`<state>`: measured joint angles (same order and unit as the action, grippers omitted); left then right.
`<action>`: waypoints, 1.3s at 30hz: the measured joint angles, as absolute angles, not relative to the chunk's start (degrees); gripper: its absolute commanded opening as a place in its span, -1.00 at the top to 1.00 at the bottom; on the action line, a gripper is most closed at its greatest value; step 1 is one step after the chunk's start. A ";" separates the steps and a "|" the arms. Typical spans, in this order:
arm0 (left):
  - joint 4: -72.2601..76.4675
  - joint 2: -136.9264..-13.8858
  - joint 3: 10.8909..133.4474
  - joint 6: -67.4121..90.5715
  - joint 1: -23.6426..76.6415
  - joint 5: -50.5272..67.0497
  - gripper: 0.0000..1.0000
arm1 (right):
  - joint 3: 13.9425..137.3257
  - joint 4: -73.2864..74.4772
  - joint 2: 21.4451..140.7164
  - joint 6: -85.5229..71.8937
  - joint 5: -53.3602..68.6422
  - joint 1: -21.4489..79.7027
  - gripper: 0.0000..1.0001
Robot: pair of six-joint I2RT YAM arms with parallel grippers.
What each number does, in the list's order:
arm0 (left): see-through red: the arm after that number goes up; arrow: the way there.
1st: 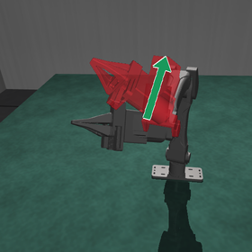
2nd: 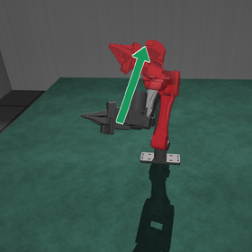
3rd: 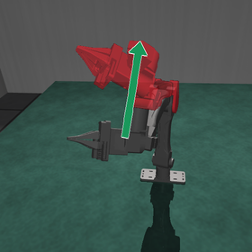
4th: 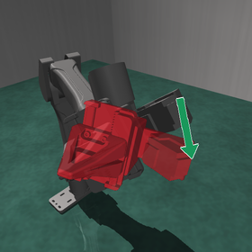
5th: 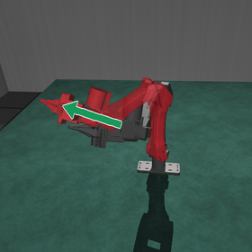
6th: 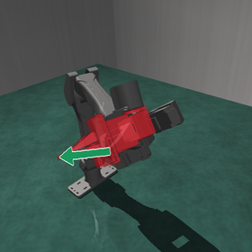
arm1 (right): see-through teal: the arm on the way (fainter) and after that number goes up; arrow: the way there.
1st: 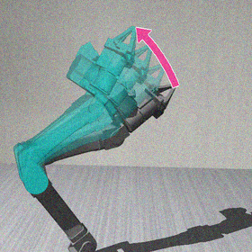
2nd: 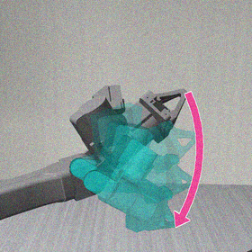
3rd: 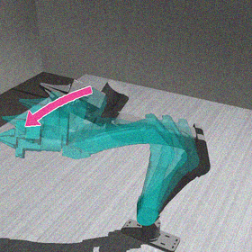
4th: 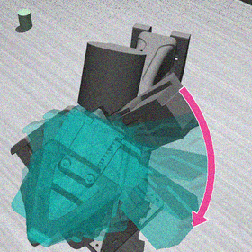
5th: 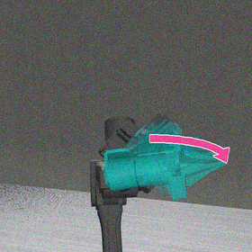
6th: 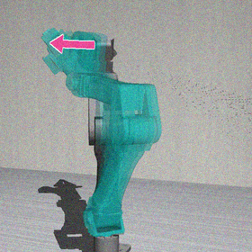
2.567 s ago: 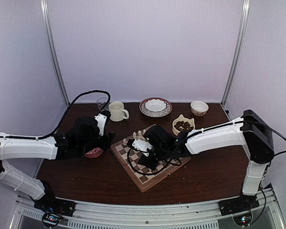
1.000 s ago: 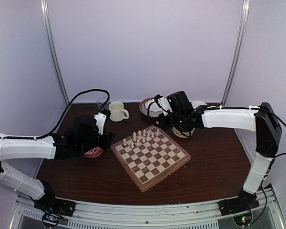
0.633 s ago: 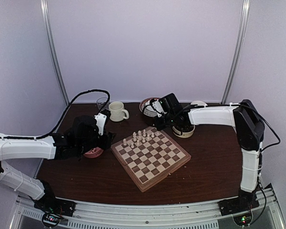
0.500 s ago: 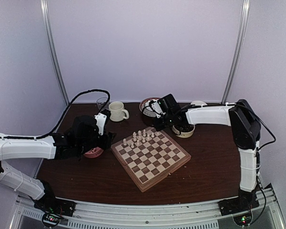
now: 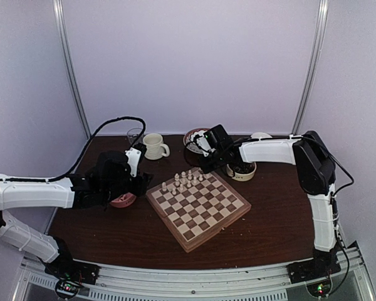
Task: Set up the chess pieces on the board
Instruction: Place the rook at a1.
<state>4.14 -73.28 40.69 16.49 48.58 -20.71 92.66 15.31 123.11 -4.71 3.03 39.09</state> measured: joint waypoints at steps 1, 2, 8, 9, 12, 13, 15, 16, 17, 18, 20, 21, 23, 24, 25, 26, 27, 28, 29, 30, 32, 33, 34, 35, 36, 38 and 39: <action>4.14 -73.32 40.69 16.47 48.58 -20.69 -0.14 | 92.71 15.38 123.13 -4.71 3.03 39.09 0.86; 4.12 -73.34 40.69 16.49 48.58 -20.69 -0.14 | 92.75 15.59 123.15 -4.71 3.03 39.07 0.86; 4.01 -73.41 40.73 16.49 48.58 -20.69 -0.14 | 92.75 16.38 123.15 -4.67 3.03 39.07 0.85; 3.95 -73.38 40.73 16.49 48.58 -20.69 -0.14 | 92.77 16.56 123.17 -4.67 3.03 39.07 0.85; 3.75 -73.38 40.73 16.47 48.58 -20.69 -0.14 | 92.90 17.12 123.33 -4.62 3.03 39.07 0.84; 3.73 -73.38 40.73 16.47 48.58 -20.69 -0.14 | 93.27 17.34 123.59 -4.49 3.03 39.07 0.84; 3.66 -73.38 40.75 16.49 48.58 -20.69 -0.14 | 93.60 17.39 123.90 -4.47 3.03 39.07 0.83; 3.57 -73.38 40.75 16.47 48.58 -20.69 -0.14 | 93.69 17.41 124.03 -4.47 3.03 39.07 0.83; 3.49 -73.41 40.75 16.47 48.58 -20.69 -0.14 | 93.80 17.50 124.20 -4.45 3.03 39.07 0.82; 3.38 -73.41 40.75 16.49 48.58 -20.69 -0.14 | 93.91 17.58 124.36 -4.45 3.03 39.07 0.82; 3.29 -73.38 40.75 16.47 48.58 -20.69 -0.14 | 94.43 18.02 124.81 -4.45 3.03 39.07 0.81; 3.29 -73.38 40.75 16.47 48.58 -20.69 -0.14 | 94.67 18.22 125.08 -4.45 3.03 39.07 0.79; 3.27 -73.38 40.75 16.47 48.58 -20.69 -0.14 | 95.11 18.48 125.40 -4.43 3.03 39.07 0.74; 3.22 -73.41 40.75 16.47 48.58 -20.69 -0.14 | 95.33 18.61 125.45 -4.43 3.05 39.07 0.69; 3.18 -73.41 40.77 16.49 48.58 -20.69 -0.14 | 95.37 18.68 125.47 -4.43 3.03 39.07 0.65; 3.11 -73.38 40.80 16.47 48.58 -20.69 -0.14 | 95.37 18.74 125.47 -4.36 3.03 39.07 0.61; 3.07 -73.41 40.82 16.47 48.58 -20.69 -0.14 | 95.37 18.81 125.49 -4.32 3.03 39.07 0.57; 3.03 -73.41 40.84 16.47 48.58 -20.69 -0.14 | 95.37 18.85 125.49 -4.25 3.03 39.07 0.53; 3.01 -73.38 40.84 16.47 48.58 -20.69 -0.14 | 95.37 18.90 125.49 -4.32 3.03 39.07 0.50; 2.96 -73.41 40.84 16.47 48.58 -20.67 -0.14 | 95.39 18.94 125.49 -4.23 3.03 39.07 0.48; 2.94 -73.41 40.84 16.47 48.58 -20.64 -0.14 | 95.44 19.20 125.49 -4.25 3.03 39.07 0.44; 2.94 -73.41 40.84 16.47 48.58 -20.62 -0.14 | 95.50 19.40 125.49 -4.23 3.03 39.07 0.43; 2.94 -73.41 40.86 16.47 48.58 -20.62 -0.14 | 95.64 19.64 125.49 -4.21 3.03 39.07 0.42; 2.92 -73.41 40.86 16.47 48.58 -20.62 -0.14 | 95.79 19.84 125.49 -4.21 3.01 39.07 0.41; 2.92 -73.41 40.86 16.47 48.58 -20.62 -0.14 | 96.05 20.03 125.49 -4.19 3.01 39.07 0.40; 2.90 -73.41 40.91 16.47 48.58 -20.64 -0.15 | 96.68 20.32 125.49 -4.08 2.98 39.07 0.38; 2.92 -73.41 40.95 16.47 48.58 -20.64 -0.15 | 97.12 20.58 125.49 -4.03 2.98 39.07 0.37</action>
<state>2.92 -73.41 40.95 16.47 48.58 -20.64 97.12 20.58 125.49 -4.03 2.98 39.07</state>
